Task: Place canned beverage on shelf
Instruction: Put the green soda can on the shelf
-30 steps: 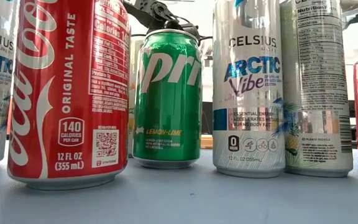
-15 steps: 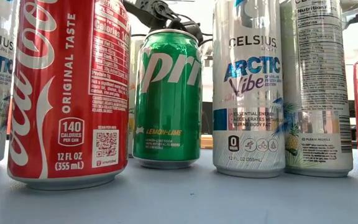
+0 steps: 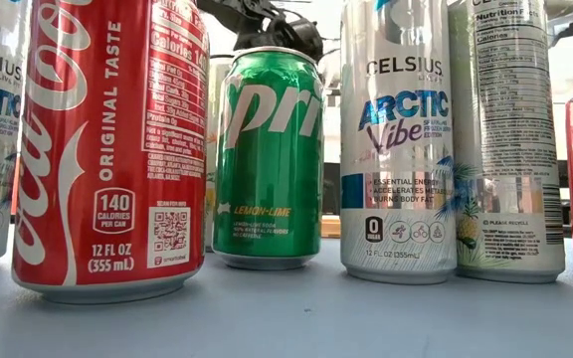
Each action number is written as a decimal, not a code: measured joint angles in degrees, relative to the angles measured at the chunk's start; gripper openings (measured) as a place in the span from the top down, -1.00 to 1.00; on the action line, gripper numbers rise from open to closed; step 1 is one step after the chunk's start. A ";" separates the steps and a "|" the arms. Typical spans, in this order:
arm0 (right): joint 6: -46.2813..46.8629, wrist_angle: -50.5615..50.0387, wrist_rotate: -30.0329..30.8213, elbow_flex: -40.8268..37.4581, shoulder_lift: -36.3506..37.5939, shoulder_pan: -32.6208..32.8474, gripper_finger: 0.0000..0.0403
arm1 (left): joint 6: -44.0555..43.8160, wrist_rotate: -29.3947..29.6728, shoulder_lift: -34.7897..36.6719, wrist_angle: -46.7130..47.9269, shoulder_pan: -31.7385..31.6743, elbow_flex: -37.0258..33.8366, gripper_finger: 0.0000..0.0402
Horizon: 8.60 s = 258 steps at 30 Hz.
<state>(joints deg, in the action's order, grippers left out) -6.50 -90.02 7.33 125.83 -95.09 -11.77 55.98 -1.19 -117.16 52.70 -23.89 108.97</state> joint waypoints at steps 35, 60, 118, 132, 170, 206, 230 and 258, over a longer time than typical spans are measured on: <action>0.59 0.01 0.15 -0.01 0.00 0.00 -0.71 | -30.81 1.97 -1.51 4.28 6.35 -2.54 1.00; -0.04 0.00 0.24 -0.01 0.00 0.00 -0.71 | -28.01 7.56 -4.95 -0.50 3.64 -2.49 1.00; 1.61 48.02 -6.08 -43.27 22.47 -17.99 -0.27 | -34.79 14.87 10.86 13.44 -0.76 24.68 1.00; 12.06 73.28 -5.94 -60.21 8.17 -15.96 0.87 | -42.93 18.55 26.69 12.99 -0.58 24.63 1.00; 14.01 87.44 -10.12 -60.22 -12.08 -15.85 1.00 | -42.22 18.53 29.43 13.93 -0.56 24.59 1.00; 14.01 93.24 -12.07 -60.25 -14.03 -17.69 1.00 | -42.00 18.53 29.43 13.91 -0.58 24.58 1.00; 15.49 81.46 -8.72 -59.05 -11.40 -18.88 0.47 | -40.08 18.07 29.43 15.70 -0.58 24.57 1.00; 13.85 90.16 -8.82 -59.02 -14.89 -19.50 -0.19 | -40.10 18.07 29.43 16.01 -0.58 24.57 1.00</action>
<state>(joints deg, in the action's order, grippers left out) 7.35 0.14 -1.49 66.81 -109.98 -31.27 15.88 16.88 -87.72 68.71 -24.46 133.53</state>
